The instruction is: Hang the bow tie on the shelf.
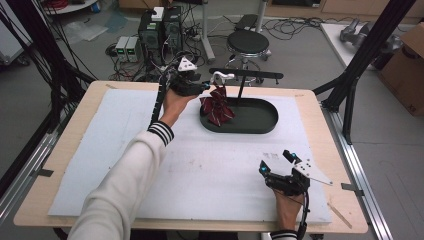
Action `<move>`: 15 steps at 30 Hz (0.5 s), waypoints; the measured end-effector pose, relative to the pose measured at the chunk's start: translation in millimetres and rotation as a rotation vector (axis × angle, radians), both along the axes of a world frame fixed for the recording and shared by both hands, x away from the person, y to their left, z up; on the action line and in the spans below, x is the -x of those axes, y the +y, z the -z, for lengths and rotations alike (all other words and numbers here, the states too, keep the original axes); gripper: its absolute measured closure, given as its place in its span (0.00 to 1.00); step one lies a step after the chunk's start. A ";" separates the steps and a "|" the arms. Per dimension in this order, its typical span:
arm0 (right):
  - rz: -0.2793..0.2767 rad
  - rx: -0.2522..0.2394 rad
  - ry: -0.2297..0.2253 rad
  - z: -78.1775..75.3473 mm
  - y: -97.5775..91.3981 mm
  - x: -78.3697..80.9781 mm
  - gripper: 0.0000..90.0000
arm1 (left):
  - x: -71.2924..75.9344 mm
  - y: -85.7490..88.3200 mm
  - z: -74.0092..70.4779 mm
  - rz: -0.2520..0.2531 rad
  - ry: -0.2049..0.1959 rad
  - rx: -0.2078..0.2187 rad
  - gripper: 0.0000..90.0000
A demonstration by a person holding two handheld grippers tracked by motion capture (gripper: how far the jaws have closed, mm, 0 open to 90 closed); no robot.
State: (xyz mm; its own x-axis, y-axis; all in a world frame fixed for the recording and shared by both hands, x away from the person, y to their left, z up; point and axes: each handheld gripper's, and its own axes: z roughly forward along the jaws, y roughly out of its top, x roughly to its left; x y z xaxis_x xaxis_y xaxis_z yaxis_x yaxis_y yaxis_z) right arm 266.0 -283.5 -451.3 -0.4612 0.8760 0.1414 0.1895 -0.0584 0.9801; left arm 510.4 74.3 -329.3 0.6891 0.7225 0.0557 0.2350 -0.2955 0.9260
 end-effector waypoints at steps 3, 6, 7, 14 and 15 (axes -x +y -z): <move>-0.002 0.001 -0.002 0.0 0.0 0.0 0.02 | 12.8 19.4 7.5 0.070 0.027 0.092 0.34; -0.006 -0.007 0.000 0.1 -0.9 0.0 0.02 | 21.2 30.9 10.5 0.114 0.032 0.128 0.21; -0.005 -0.003 -0.003 0.1 -1.0 0.3 0.02 | 27.7 39.7 12.5 0.135 0.033 0.155 0.18; -0.011 0.010 -0.014 0.2 -0.1 0.4 0.02 | 70.8 103.2 26.5 0.195 -0.005 0.220 0.14; -0.011 0.010 -0.014 0.2 -0.1 0.4 0.02 | 77.8 113.3 29.2 0.187 -0.019 0.228 0.14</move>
